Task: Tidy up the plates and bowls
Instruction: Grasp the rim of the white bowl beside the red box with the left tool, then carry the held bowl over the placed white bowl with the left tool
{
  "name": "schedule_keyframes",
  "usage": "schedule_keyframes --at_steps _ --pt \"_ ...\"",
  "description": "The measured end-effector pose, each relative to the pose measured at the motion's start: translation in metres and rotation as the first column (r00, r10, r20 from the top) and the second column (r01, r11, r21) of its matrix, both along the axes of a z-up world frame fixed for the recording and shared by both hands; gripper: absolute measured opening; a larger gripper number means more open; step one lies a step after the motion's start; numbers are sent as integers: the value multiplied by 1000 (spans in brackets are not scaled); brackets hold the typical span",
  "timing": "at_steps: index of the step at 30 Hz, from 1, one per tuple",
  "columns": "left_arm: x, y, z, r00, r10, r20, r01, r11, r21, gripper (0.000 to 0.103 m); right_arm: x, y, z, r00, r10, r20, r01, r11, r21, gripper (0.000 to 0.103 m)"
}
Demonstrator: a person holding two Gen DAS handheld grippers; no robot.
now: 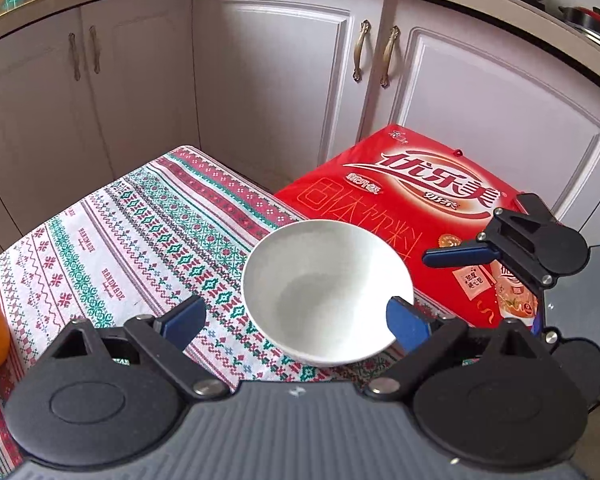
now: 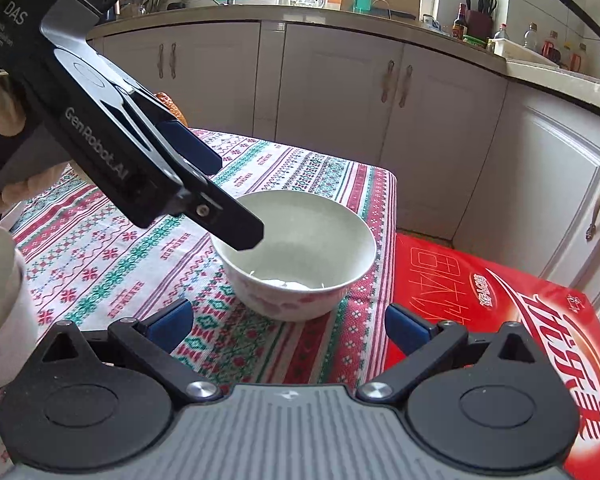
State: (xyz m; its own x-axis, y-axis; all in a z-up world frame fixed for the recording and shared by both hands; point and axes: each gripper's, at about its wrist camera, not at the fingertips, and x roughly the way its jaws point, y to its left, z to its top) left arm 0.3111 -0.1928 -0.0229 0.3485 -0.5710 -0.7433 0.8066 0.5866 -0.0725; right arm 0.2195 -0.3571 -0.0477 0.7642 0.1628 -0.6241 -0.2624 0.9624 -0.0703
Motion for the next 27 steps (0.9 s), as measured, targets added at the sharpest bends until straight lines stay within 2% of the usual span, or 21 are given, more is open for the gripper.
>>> schedule_keyframes --at_steps 7,13,17,21,27 --pt "17 -13 -11 1000 -2 -20 2 1000 14 96 15 -3 -6 1000 15 12 -15 1000 9 102" --pt "25 -19 -14 999 -2 -45 2 1000 -3 93 21 -3 -6 999 26 29 -26 1000 16 97" --pt "27 -23 -17 998 -8 -56 8 1000 3 82 23 -3 -6 999 38 33 -39 999 18 91" --pt "29 -26 -17 998 -17 -67 17 1000 -2 76 23 -3 -6 999 41 35 -42 999 18 90" --pt "26 -31 -18 996 -43 -75 43 999 2 74 23 -3 -5 999 40 34 -41 999 22 90"
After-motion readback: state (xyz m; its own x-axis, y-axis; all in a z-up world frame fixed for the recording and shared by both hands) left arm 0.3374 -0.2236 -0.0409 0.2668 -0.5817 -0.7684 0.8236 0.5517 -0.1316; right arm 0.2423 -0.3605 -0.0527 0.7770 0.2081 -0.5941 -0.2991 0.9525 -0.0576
